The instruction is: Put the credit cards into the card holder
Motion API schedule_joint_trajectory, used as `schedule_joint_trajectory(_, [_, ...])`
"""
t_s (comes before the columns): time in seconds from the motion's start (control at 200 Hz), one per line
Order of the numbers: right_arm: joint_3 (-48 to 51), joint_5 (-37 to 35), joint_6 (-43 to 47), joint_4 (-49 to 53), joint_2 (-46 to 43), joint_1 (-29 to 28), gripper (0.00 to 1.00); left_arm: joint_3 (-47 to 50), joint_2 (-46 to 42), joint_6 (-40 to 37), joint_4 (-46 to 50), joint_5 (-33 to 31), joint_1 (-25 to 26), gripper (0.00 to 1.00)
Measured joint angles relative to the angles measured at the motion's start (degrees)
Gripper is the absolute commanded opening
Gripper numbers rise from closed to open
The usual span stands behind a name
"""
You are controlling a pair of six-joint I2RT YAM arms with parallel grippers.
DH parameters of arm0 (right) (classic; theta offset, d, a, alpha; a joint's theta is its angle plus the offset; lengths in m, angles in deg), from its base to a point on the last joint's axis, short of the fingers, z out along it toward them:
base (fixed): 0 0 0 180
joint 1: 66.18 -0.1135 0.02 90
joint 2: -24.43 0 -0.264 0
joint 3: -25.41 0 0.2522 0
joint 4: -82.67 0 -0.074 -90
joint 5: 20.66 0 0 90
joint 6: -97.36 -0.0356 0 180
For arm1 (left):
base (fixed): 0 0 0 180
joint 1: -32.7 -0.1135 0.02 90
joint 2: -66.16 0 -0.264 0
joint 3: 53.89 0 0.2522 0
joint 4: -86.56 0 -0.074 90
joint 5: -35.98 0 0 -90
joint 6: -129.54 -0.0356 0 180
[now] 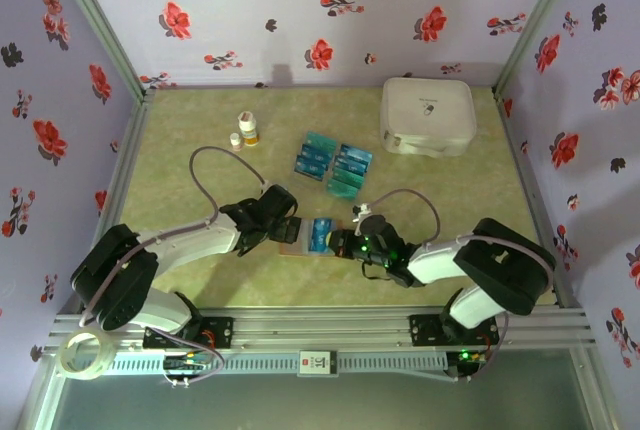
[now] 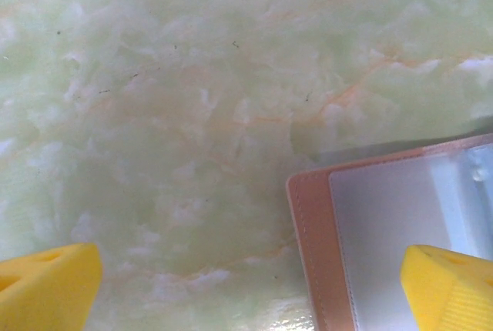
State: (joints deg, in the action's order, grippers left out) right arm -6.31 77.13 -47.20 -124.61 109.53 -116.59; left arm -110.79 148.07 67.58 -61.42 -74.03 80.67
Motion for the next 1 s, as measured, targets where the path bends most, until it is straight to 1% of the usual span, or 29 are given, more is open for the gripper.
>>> schedule_joint_trajectory(0.21, [-0.6,0.9,5.0,10.7,-6.6,3.6,0.0,-0.8,0.0,-0.1,0.0,0.0,0.9,1.0])
schedule_joint_trajectory(0.33, [-1.1,1.5,6.6,14.5,-8.7,4.9,0.0,-1.3,0.3,-0.1,0.0,0.0,2.1,1.0])
schedule_joint_trajectory(0.665, [-0.9,2.6,6.6,14.8,-9.0,5.0,0.0,-2.3,3.8,3.1,-0.1,-0.2,8.4,1.0])
schedule_joint_trajectory(0.77, [-0.6,2.6,6.4,14.3,-9.0,5.0,0.0,-2.3,5.2,4.5,0.0,-0.2,9.2,1.0])
schedule_joint_trajectory(1.0, [0.1,2.8,6.1,13.9,-10.4,5.0,0.0,-2.1,6.2,7.1,0.3,-0.9,9.2,1.0])
